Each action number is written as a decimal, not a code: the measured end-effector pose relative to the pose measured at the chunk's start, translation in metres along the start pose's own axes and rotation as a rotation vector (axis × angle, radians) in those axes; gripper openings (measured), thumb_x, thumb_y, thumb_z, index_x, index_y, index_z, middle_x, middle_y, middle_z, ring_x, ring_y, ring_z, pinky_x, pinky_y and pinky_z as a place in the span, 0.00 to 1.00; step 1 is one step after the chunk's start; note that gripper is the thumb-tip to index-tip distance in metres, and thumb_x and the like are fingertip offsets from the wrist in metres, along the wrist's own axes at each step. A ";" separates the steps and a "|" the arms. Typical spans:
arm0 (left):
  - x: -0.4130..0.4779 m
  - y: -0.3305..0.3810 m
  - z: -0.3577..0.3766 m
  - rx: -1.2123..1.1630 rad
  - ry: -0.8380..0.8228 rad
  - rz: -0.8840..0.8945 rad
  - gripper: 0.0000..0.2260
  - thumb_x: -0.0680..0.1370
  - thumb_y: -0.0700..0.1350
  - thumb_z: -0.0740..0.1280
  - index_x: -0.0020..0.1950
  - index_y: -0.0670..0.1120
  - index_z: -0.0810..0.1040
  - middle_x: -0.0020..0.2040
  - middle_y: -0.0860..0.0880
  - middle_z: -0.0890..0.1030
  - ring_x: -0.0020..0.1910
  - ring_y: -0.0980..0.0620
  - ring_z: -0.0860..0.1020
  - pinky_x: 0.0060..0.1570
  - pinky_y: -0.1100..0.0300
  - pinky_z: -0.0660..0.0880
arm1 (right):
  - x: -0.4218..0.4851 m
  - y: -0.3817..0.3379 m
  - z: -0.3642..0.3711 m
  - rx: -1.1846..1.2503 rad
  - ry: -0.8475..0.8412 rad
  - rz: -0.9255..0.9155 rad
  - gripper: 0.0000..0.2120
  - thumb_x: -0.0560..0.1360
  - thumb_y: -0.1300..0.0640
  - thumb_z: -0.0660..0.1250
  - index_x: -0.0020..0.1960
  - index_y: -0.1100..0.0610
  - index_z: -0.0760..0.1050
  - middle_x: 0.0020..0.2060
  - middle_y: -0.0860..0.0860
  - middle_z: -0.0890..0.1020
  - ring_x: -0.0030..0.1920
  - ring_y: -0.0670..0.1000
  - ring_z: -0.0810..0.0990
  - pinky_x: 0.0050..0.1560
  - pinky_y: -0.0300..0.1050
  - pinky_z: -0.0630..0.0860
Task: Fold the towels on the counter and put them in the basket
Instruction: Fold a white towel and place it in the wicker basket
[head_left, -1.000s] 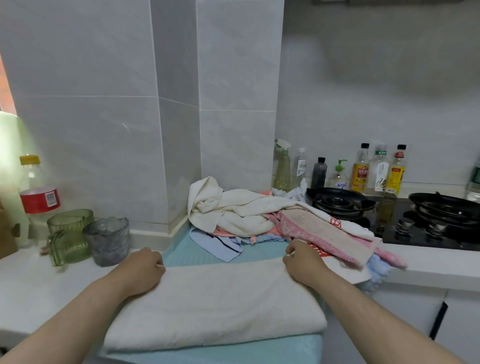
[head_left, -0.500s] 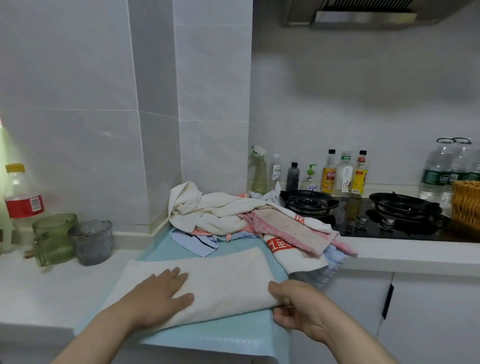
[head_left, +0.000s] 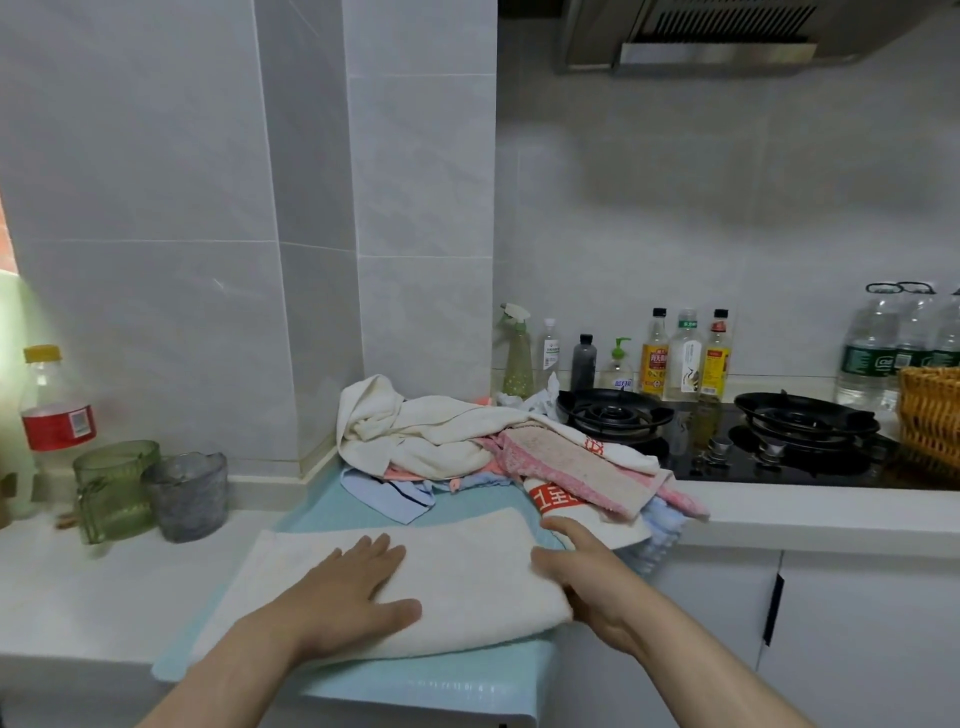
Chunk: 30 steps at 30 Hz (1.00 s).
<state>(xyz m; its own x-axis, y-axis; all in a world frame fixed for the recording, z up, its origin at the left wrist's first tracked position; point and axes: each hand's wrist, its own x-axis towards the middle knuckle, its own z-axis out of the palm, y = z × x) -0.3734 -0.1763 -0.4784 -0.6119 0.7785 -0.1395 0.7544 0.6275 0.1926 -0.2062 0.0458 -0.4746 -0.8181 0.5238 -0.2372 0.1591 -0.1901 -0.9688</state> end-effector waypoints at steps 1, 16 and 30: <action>0.002 0.002 0.003 -0.002 -0.015 0.013 0.43 0.69 0.76 0.51 0.79 0.56 0.46 0.79 0.55 0.43 0.78 0.56 0.42 0.76 0.56 0.41 | 0.005 -0.003 0.002 0.024 -0.025 0.008 0.19 0.74 0.64 0.67 0.59 0.45 0.73 0.51 0.57 0.84 0.44 0.56 0.83 0.40 0.46 0.79; 0.004 0.039 0.002 -0.037 -0.079 0.111 0.57 0.54 0.82 0.43 0.79 0.55 0.45 0.80 0.52 0.44 0.78 0.52 0.42 0.76 0.51 0.40 | 0.023 -0.041 0.008 -0.079 -0.136 -0.117 0.32 0.69 0.72 0.65 0.70 0.52 0.70 0.64 0.55 0.74 0.56 0.56 0.79 0.45 0.44 0.77; 0.019 0.013 -0.021 -1.419 0.170 -0.358 0.12 0.74 0.36 0.66 0.56 0.34 0.79 0.47 0.35 0.83 0.46 0.39 0.82 0.47 0.49 0.77 | 0.011 -0.036 0.107 0.207 -0.288 -0.084 0.15 0.76 0.67 0.65 0.61 0.56 0.74 0.46 0.61 0.80 0.39 0.56 0.81 0.42 0.51 0.82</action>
<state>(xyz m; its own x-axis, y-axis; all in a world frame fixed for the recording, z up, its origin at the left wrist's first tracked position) -0.3805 -0.1539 -0.4583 -0.8073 0.5139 -0.2901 -0.2380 0.1664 0.9569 -0.2799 -0.0303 -0.4345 -0.9504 0.2949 -0.0991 -0.0059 -0.3358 -0.9419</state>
